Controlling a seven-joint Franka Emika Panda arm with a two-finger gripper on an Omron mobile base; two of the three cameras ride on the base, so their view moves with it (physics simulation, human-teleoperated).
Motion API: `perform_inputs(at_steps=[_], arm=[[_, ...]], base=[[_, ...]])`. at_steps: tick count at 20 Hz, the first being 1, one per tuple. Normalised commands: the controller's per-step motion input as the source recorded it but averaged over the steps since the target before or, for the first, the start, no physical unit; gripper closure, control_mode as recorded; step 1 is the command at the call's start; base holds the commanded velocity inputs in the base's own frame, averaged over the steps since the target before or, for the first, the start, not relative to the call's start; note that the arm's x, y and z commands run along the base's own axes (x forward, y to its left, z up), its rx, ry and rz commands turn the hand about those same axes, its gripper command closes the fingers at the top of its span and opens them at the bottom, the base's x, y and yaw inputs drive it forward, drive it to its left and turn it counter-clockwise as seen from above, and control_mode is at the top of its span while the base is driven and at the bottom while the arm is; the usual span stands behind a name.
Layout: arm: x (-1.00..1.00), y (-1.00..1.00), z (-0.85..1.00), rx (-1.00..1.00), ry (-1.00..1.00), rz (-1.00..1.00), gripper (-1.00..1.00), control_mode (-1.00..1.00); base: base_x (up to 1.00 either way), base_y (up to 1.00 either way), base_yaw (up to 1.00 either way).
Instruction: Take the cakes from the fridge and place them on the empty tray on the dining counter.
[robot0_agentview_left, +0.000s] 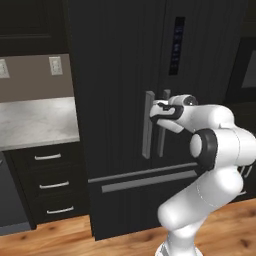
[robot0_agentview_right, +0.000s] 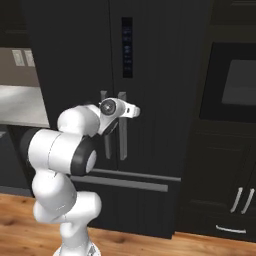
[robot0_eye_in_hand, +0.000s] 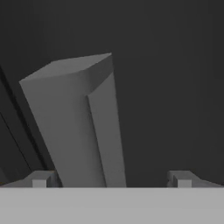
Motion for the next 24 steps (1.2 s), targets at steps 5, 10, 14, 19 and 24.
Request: perform_inputs(at_steps=[5,10,14,19,24], arm=[[0.87,-0.10,-0.42,0.00,-0.01,0.01,-1.00,-1.00],[0.68,-0.06,-0.21,0.00,0.00,0.01,1.00,-1.00],[0.00,0.00,0.00,0.00,0.00,0.00,1.00,-1.00],[-0.41,-0.04,0.07,0.00,0.02,0.02,1.00,-1.00],[-0.71,-0.36,0.26,0.00,0.09,0.10,1.00,-1.00]], base=[[0.00,0.00,0.00],[0.00,0.00,0.00],[0.00,0.00,0.00],[0.00,0.00,0.00],[0.00,0.00,0.00]])
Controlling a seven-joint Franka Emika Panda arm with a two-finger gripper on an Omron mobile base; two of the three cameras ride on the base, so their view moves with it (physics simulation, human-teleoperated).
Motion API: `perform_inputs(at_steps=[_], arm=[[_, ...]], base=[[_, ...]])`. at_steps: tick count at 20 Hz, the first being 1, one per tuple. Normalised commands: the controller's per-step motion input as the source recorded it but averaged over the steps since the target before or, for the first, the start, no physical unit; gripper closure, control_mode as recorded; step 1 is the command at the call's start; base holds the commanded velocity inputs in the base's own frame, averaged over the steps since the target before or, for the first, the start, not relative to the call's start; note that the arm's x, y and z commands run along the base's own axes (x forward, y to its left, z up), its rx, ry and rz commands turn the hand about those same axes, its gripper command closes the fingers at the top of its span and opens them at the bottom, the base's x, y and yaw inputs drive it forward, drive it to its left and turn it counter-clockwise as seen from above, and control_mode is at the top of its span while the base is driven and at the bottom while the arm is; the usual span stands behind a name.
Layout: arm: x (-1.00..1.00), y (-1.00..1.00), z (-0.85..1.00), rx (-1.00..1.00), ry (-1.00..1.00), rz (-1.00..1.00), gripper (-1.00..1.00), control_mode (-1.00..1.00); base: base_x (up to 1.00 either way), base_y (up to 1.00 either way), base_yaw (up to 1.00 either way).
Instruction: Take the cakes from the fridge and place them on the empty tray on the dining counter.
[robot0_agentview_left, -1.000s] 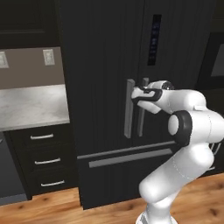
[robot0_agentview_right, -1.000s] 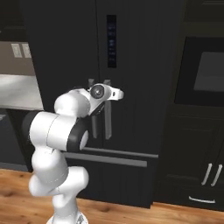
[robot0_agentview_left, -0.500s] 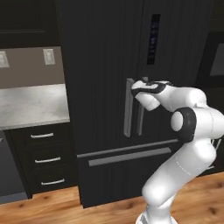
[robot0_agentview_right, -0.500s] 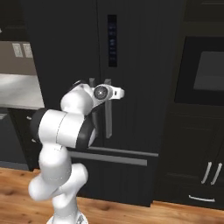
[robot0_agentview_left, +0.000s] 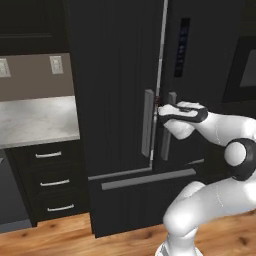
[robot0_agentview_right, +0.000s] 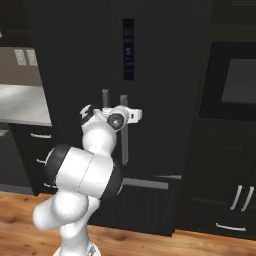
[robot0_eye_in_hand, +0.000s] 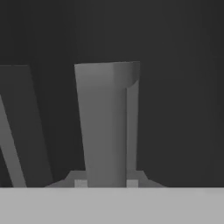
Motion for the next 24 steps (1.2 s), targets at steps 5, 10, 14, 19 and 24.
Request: perform_inputs(at_steps=[5,10,14,19,24], arm=[[-0.64,-0.63,0.39,0.00,0.11,0.12,1.00,-1.00],[-0.44,-0.74,0.40,-0.02,0.16,0.16,1.00,-1.00],[-0.56,-0.79,0.19,-0.02,0.16,0.17,1.00,-1.00],[-0.88,-0.95,0.01,0.00,0.05,0.16,1.00,-1.00],[-0.97,-1.00,0.00,0.00,0.00,0.12,1.00,-1.00]], base=[[0.00,0.00,0.00],[0.00,0.00,0.00],[0.00,0.00,0.00],[0.00,0.00,0.00],[0.00,0.00,0.00]])
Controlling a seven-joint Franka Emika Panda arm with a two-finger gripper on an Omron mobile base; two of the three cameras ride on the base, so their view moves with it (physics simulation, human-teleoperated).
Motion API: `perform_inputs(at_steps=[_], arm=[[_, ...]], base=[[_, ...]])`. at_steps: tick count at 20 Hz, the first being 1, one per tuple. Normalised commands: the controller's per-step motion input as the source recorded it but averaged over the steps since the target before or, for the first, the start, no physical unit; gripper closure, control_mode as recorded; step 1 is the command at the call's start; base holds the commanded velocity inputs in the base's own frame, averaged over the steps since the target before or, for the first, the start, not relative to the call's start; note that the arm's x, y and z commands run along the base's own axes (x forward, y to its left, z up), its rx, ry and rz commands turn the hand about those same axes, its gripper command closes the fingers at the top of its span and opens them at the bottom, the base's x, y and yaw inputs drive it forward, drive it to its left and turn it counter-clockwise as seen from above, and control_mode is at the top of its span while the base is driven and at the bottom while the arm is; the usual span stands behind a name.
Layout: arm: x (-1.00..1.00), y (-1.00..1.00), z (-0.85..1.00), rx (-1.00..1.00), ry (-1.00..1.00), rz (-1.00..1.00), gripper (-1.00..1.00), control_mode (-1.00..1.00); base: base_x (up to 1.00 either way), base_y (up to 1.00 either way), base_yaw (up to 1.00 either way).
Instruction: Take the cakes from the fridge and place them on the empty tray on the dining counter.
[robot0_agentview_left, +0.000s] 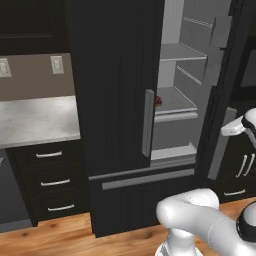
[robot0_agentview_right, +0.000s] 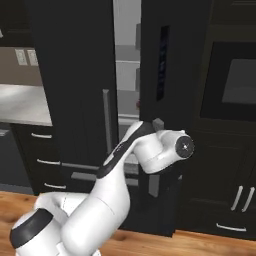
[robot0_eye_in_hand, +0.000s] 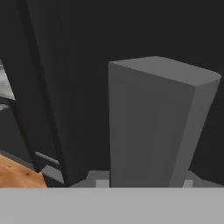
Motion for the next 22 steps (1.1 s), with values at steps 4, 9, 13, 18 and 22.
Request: perform_inputs(at_steps=[4,9,13,18,22], arm=[[-0.51,-0.71,0.01,0.00,0.00,0.11,-1.00,-1.00],[-0.46,-0.30,0.00,0.00,-0.05,0.00,-1.00,-1.00],[-0.77,-0.03,0.00,-0.03,-0.24,-0.21,-1.00,-1.00],[-0.83,0.00,0.02,-0.06,-0.22,-0.38,-1.00,-1.00],[-0.18,0.00,-0.02,-0.11,-0.18,-0.50,-1.00,-1.00]], base=[[0.00,0.00,0.00],[0.00,0.00,0.00],[0.00,0.00,0.00],[0.00,0.00,0.00],[0.00,0.00,0.00]])
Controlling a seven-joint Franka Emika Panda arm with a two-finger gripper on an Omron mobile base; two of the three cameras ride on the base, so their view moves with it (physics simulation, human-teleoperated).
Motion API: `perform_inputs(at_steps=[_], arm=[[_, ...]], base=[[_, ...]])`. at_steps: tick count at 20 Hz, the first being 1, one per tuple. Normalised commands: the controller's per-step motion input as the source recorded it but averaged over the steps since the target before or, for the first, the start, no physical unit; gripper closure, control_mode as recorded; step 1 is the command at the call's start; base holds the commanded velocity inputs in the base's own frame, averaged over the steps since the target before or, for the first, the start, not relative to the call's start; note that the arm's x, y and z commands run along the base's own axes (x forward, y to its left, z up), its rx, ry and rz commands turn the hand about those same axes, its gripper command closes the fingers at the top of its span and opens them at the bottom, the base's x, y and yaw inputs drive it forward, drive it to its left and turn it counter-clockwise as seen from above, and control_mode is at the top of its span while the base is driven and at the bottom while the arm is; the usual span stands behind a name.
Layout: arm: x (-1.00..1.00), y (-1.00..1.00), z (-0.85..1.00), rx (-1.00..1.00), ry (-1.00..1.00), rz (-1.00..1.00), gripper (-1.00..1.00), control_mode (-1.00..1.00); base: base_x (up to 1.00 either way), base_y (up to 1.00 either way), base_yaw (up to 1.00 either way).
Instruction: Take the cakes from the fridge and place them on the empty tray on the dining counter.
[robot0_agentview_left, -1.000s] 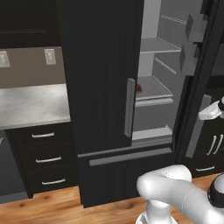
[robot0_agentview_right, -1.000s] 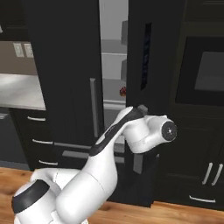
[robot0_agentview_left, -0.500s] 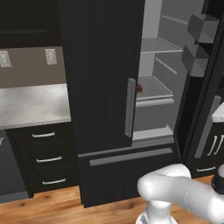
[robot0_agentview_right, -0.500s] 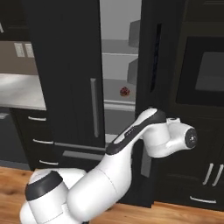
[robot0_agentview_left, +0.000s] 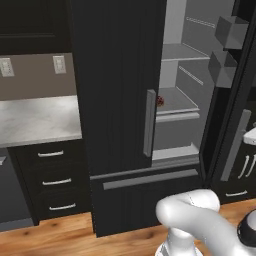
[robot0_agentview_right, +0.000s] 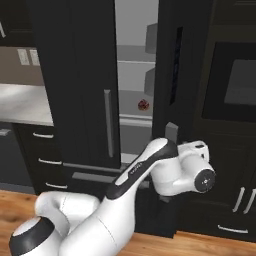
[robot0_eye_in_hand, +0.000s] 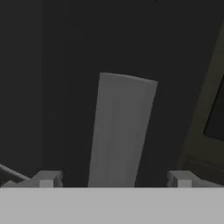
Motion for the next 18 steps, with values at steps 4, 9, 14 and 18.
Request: perform_inputs(at_steps=[4,9,14,18], arm=[[-0.11,0.00,-0.07,-0.09,-0.21,-0.50,-1.00,-1.00],[-0.85,0.02,0.51,-0.06,0.00,-0.23,-1.00,-1.00],[-0.78,0.09,0.96,-0.09,0.07,-0.07,-1.00,-1.00],[-0.42,0.64,0.59,-0.20,0.12,-0.04,-1.00,-1.00]], base=[[0.00,0.00,0.00],[0.00,0.00,0.00],[0.00,0.00,0.00],[0.00,0.00,0.00]])
